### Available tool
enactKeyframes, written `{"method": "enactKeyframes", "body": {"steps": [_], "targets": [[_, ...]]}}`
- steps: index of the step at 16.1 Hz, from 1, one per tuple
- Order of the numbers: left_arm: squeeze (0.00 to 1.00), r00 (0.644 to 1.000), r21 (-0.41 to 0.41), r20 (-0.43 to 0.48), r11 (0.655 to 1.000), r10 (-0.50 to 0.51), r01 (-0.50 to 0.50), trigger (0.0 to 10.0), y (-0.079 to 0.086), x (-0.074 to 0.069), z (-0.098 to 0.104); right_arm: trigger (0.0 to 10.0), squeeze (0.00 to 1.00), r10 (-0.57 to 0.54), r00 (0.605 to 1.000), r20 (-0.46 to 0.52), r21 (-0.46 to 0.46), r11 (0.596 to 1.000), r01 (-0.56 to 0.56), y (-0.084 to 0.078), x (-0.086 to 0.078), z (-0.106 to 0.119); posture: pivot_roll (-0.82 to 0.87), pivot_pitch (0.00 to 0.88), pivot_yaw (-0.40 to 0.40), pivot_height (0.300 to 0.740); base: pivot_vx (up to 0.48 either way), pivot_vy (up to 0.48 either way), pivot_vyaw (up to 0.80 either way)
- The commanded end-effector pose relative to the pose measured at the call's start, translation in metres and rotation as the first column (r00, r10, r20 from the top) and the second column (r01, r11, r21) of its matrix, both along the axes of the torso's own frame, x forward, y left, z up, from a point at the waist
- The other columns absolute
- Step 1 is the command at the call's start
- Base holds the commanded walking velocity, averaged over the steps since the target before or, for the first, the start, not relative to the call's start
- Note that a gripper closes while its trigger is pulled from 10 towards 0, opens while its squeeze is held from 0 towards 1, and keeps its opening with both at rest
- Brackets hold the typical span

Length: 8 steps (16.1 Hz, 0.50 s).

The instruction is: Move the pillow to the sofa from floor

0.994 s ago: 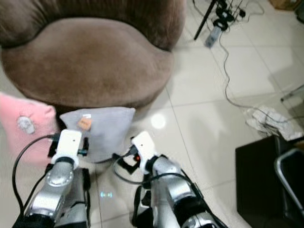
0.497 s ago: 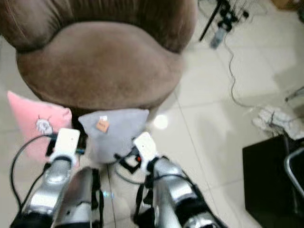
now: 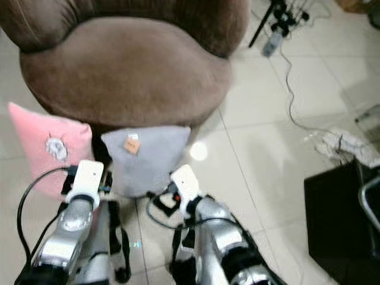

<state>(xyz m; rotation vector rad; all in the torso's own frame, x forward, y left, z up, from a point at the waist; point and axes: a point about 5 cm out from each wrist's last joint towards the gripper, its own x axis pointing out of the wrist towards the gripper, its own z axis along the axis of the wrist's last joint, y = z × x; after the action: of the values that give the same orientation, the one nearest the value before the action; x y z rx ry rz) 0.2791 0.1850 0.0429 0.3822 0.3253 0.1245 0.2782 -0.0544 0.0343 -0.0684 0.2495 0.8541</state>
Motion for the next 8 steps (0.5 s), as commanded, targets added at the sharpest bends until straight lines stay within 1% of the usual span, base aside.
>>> {"method": "enactKeyframes", "body": {"steps": [1,4,6,8], "targets": [[0.0,0.999,0.003,-0.039,1.0,-0.007,0.008,10.0,-0.0038,-0.0059,-0.0088,10.0,0.05,-0.013,1.0,-0.027,-0.019,1.0,0.012,-0.0073,-0.0039,-0.0075,0.14,0.279,-0.182,0.538,0.0,0.0,0.0],[0.0,0.999,0.008,-0.035,1.0,0.0,0.001,10.0,-0.0028,-0.0066,-0.0079,10.0,0.05,-0.018,0.999,-0.028,0.003,1.0,0.018,-0.0035,-0.0034,-0.0047,0.15,0.289,-0.183,0.508,0.0,0.0,0.0],[0.0,0.999,0.008,-0.036,1.0,0.0,0.001,10.0,-0.0023,-0.0069,-0.0079,10.0,0.04,-0.022,1.0,-0.021,-0.012,1.0,0.022,-0.0038,-0.0024,-0.0044,0.15,0.289,-0.183,0.508,0.0,0.0,0.0],[0.0,0.999,0.011,-0.038,1.0,0.001,0.0,10.0,-0.0015,-0.0074,-0.0083,10.0,0.06,-0.009,1.0,-0.016,-0.033,0.999,0.008,-0.0034,-0.0033,-0.0055,0.15,0.294,-0.183,0.503,0.0,0.0,0.0]]}}
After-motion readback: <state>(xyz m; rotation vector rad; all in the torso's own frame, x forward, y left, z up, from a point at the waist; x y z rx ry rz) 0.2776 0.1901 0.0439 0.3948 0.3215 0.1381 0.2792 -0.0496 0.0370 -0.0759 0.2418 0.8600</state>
